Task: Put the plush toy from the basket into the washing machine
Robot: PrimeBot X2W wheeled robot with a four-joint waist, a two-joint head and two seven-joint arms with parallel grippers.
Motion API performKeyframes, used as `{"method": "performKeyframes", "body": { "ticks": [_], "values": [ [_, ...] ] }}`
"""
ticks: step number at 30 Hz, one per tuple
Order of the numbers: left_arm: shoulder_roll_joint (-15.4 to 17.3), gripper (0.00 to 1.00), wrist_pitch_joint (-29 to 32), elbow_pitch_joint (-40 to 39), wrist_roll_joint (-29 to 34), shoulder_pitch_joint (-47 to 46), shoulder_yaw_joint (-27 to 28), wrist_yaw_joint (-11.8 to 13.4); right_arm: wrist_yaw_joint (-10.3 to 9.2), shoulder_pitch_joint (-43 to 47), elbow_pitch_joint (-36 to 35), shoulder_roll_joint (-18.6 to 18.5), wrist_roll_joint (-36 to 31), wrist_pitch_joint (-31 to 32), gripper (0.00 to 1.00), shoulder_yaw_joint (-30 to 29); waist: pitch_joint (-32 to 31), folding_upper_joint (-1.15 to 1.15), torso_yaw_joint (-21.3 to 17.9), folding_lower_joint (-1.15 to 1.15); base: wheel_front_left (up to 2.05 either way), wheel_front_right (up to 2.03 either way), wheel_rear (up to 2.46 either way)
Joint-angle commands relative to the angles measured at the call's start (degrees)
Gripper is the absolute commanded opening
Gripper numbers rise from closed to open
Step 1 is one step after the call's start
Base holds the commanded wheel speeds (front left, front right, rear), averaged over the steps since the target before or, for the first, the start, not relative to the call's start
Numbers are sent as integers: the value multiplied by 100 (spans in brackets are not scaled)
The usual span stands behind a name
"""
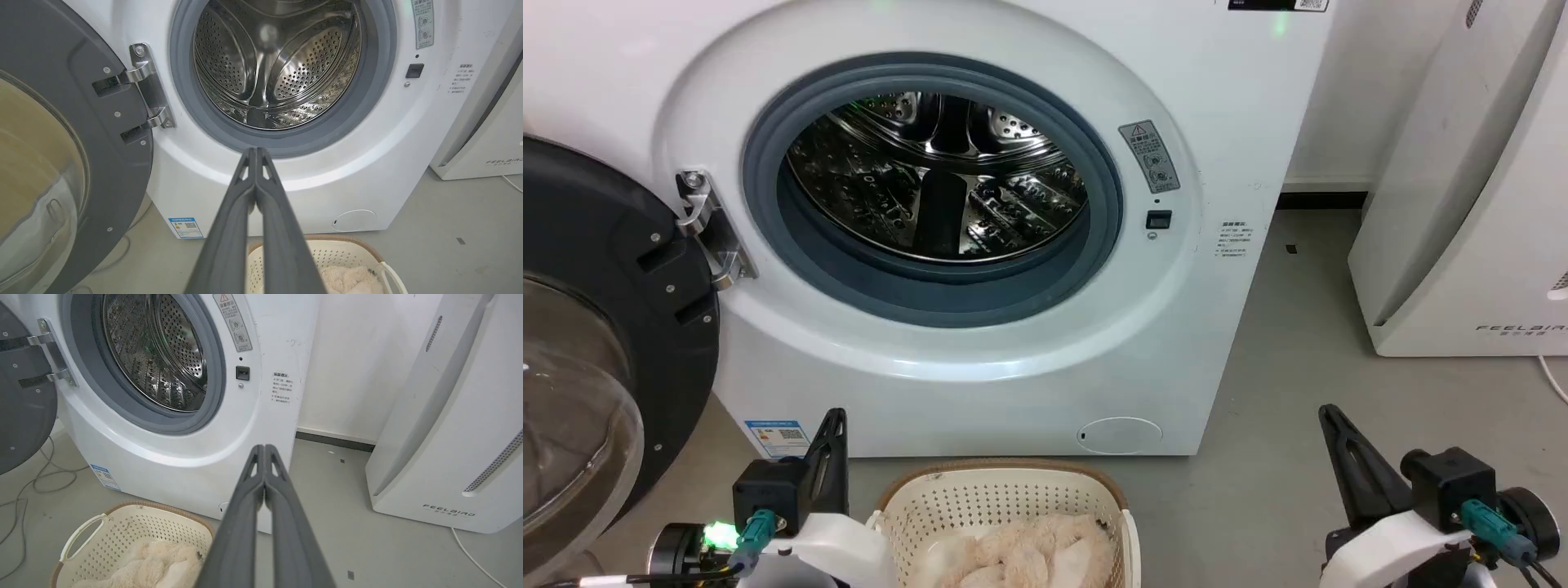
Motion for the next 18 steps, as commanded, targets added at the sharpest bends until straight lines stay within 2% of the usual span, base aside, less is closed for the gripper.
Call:
{"method": "performKeyframes", "body": {
  "ticks": [1, 18],
  "values": [
    [0, 0, 2, -25, 10, -86, 16, -32, -5, -80, 16, -1, -44, 8, 0, -1, 0, 0, 0, 0, 0, 0, 0],
    [0, 0, 2, -25, 10, -86, 16, -32, -5, -80, 16, -1, -44, 8, 0, -1, 0, 0, 0, 0, 0, 0, 0]
  ]
}}
